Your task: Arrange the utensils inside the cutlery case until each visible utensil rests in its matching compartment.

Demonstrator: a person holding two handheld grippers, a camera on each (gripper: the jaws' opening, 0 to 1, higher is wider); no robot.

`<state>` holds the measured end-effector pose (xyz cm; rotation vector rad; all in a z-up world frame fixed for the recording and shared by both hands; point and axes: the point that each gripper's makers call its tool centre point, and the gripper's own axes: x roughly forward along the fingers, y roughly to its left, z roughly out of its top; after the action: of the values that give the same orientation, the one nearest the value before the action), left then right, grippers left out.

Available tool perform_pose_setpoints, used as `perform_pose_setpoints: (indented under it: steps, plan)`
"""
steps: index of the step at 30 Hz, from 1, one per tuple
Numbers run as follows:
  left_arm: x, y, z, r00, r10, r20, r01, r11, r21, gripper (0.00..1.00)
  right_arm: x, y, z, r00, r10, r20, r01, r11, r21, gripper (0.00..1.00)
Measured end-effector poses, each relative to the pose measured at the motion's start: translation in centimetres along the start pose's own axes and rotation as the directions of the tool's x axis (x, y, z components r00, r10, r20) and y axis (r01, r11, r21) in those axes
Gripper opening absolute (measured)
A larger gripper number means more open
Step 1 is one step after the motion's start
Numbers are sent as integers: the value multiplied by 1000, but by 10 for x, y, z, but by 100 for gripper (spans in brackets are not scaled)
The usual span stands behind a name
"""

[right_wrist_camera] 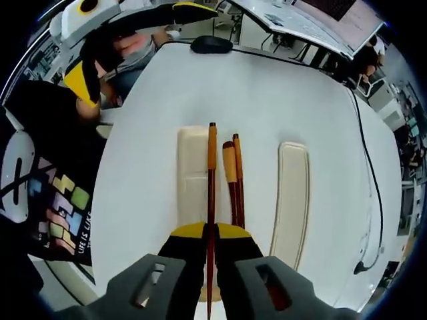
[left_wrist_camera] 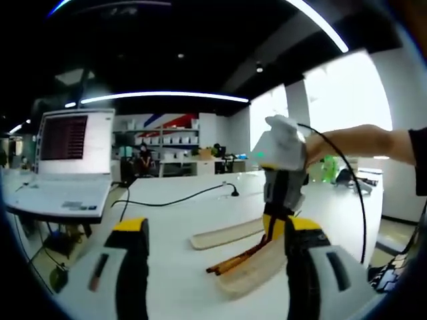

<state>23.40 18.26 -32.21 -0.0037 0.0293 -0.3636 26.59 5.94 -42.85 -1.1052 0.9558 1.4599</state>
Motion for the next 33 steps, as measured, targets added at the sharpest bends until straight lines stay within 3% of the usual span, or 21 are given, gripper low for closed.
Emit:
perform_pose_setpoints:
  steps: [7, 33]
  plan:
    - [0, -1, 0, 1000, -4, -3, 4, 1000, 4, 88, 2, 2, -3, 1000, 4, -15, -4, 1000, -10, 1]
    - [3, -4, -6, 1000, -5, -28, 5, 1000, 18, 88, 18, -3, -6, 999, 33, 30, -34, 999, 31, 2]
